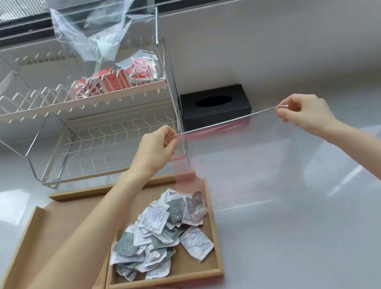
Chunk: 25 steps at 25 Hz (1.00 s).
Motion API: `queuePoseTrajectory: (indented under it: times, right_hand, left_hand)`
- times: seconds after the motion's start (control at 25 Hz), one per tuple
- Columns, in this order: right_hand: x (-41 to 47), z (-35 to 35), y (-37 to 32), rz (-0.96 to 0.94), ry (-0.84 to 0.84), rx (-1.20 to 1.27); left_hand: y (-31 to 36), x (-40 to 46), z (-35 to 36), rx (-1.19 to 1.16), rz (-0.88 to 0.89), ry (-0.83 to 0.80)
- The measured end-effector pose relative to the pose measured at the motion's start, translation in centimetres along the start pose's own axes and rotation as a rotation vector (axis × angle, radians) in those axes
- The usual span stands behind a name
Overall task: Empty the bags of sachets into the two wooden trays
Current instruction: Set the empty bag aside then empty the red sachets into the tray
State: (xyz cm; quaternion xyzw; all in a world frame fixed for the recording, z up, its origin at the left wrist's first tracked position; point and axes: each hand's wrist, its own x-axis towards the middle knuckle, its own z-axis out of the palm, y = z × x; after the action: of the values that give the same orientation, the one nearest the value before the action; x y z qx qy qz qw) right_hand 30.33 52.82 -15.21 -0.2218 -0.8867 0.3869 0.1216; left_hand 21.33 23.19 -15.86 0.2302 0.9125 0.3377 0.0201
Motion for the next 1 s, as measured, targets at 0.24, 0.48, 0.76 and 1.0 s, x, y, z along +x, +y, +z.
queuePoseTrajectory:
  times: [0.24, 0.48, 0.76, 1.0]
  right_hand:
    - [5.1, 2.1, 6.0, 0.104, -0.039, -0.105]
    - [8.9, 5.2, 10.3, 0.185, -0.056, -0.198]
    - [8.7, 7.1, 12.3, 0.132, -0.161, -0.355]
    - [7.6, 6.6, 10.6, 0.011, -0.148, -0.497]
  left_hand:
    - [-0.7, 4.8, 6.4, 0.156, -0.002, -0.132]
    - [-1.0, 8.6, 11.2, 0.319, -0.016, -0.196]
    - [-1.9, 10.2, 13.9, 0.53, -0.08, -0.344]
    - [-0.9, 9.6, 13.4, 0.536, -0.076, -0.372]
